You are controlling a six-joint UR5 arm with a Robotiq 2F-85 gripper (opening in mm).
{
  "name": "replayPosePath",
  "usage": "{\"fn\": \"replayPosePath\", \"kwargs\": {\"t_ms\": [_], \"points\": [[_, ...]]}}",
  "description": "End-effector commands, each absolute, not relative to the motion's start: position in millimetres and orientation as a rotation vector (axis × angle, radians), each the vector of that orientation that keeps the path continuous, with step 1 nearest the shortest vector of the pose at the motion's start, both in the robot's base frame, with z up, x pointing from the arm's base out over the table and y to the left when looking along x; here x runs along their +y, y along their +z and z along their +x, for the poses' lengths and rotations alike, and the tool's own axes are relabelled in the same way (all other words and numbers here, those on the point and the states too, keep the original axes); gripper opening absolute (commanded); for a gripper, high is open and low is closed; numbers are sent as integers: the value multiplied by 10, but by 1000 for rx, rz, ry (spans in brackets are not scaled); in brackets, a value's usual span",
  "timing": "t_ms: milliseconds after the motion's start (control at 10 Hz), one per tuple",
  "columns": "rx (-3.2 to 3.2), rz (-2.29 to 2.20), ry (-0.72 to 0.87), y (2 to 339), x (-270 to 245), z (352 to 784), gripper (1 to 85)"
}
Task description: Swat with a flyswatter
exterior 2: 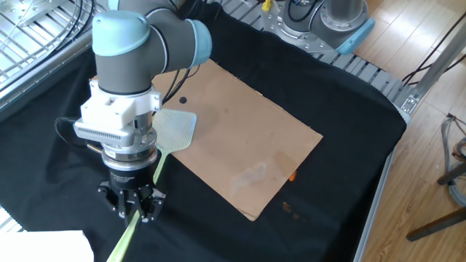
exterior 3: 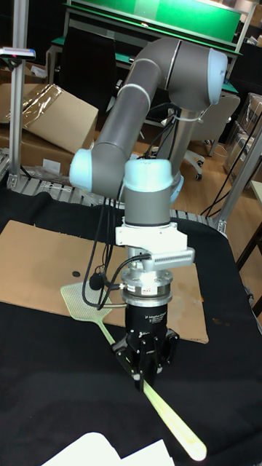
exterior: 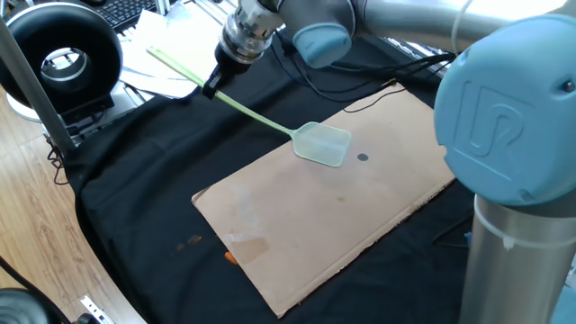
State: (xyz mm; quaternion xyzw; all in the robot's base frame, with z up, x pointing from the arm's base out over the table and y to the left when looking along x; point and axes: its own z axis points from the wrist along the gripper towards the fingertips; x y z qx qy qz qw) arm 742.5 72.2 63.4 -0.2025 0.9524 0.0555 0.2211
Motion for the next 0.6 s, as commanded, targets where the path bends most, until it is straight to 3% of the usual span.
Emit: {"fn": "replayPosePath", "kwargs": {"t_ms": [0, 200, 500], "points": [[2772, -521, 63, 807, 623, 7270, 10], [2801, -511, 11, 896, 636, 7272, 10], [2943, -610, -114, 822, 266, 6954, 10]]}}
